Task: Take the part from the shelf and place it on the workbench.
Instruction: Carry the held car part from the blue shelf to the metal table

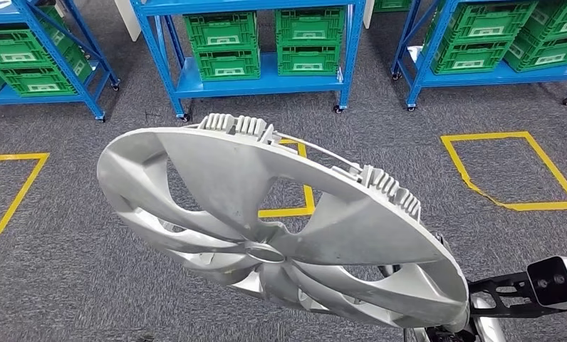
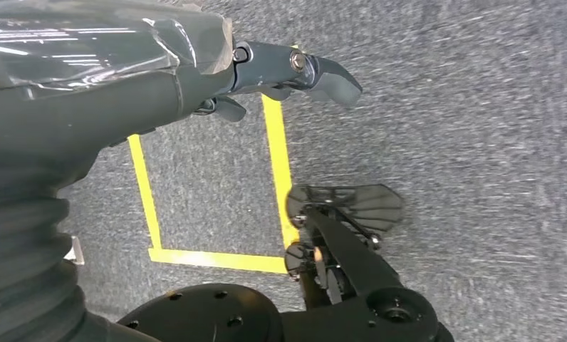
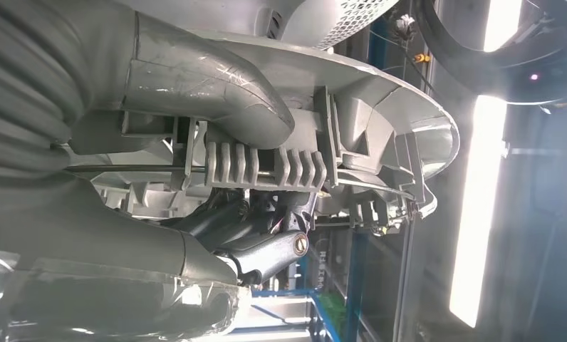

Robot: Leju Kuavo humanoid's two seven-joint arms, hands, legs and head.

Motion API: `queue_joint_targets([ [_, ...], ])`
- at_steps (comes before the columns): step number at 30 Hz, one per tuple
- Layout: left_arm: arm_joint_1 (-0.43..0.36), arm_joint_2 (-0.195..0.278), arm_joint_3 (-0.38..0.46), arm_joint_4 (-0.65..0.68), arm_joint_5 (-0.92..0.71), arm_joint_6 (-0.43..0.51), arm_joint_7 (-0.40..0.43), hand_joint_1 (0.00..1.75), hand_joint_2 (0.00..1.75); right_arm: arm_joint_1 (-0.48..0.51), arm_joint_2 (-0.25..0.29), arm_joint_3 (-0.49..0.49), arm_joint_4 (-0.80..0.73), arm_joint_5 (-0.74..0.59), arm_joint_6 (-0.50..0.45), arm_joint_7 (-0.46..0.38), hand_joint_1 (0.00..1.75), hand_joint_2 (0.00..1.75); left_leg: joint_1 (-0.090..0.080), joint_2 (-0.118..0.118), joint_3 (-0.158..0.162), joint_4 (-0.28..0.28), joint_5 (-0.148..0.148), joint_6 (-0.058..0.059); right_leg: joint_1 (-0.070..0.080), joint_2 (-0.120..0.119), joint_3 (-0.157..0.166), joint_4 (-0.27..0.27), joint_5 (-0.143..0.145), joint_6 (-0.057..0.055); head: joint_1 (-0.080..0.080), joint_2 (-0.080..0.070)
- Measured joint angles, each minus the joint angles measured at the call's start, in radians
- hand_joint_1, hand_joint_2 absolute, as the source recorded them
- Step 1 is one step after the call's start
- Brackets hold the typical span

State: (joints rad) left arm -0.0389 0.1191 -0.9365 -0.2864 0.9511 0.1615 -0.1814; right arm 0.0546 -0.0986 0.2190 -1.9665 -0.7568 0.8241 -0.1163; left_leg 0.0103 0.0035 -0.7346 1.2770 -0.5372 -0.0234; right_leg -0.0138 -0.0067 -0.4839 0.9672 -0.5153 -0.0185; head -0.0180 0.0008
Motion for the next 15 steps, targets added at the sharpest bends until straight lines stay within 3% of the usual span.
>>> queue_joint_targets([
  [1,0.001,0.0,0.001,0.0,0.0,0.0,-0.001,0.0,1.75,0.001,0.0,0.0,0.0,0.0,0.001,0.0,1.75,1.75,0.0,0.0,0.03,-0.028,0.019,0.003,0.001,0.001,-0.005,0.002,0.004,0.001,0.0,0.0],
  [3,0.003,0.0,0.003,0.001,0.001,0.0,-0.004,0.0,1.75,0.002,0.0,0.0,0.0,0.0,0.004,0.0,1.75,1.75,-0.002,-0.003,0.124,-0.162,0.061,0.018,0.004,0.001,-0.009,0.005,0.008,0.004,0.0,0.0],
  [5,0.004,0.003,0.005,0.003,0.001,-0.001,-0.007,0.0,1.75,0.001,-0.001,0.0,0.0,0.0,0.005,0.0,1.75,1.75,-0.009,-0.005,0.188,-0.263,0.072,0.036,0.005,0.0,-0.016,0.005,0.014,0.012,0.002,0.0],
  [8,0.007,0.006,0.008,0.006,0.002,-0.002,-0.008,0.0,1.75,0.003,-0.004,0.0,0.0,0.0,0.006,0.0,1.75,1.75,-0.014,-0.003,0.203,-0.3,0.074,0.048,0.003,-0.001,-0.025,0.006,0.021,0.027,0.0,0.0],
  [10,0.006,0.004,0.01,0.007,0.002,-0.002,-0.008,0.0,1.75,0.004,-0.008,-0.001,-0.002,0.0,0.006,-0.001,1.75,1.75,-0.008,-0.001,0.209,-0.325,0.086,0.057,0.006,0.001,-0.045,0.04,0.001,0.029,0.001,0.0],
  [13,0.005,0.001,0.014,0.007,0.002,-0.003,-0.009,0.0,1.75,0.009,-0.014,-0.002,-0.002,-0.001,0.006,-0.001,1.75,1.75,-0.007,0.001,0.201,-0.334,0.096,0.063,0.001,0.004,-0.139,0.225,-0.075,0.028,0.004,0.0],
  [14,0.005,-0.001,0.015,0.007,0.002,-0.004,-0.009,0.0,1.75,0.012,-0.016,-0.002,-0.002,-0.001,0.006,-0.001,1.75,1.75,-0.007,0.001,0.196,-0.332,0.098,0.063,-0.002,0.004,-0.165,0.277,-0.089,0.033,0.004,0.0],
  [15,0.006,-0.002,0.015,0.007,0.002,-0.004,-0.009,0.0,1.75,0.015,-0.017,-0.003,-0.001,-0.001,0.006,-0.001,1.75,1.75,-0.007,0.001,0.192,-0.328,0.098,0.062,-0.005,0.004,-0.175,0.296,-0.088,0.042,0.004,0.0],
])
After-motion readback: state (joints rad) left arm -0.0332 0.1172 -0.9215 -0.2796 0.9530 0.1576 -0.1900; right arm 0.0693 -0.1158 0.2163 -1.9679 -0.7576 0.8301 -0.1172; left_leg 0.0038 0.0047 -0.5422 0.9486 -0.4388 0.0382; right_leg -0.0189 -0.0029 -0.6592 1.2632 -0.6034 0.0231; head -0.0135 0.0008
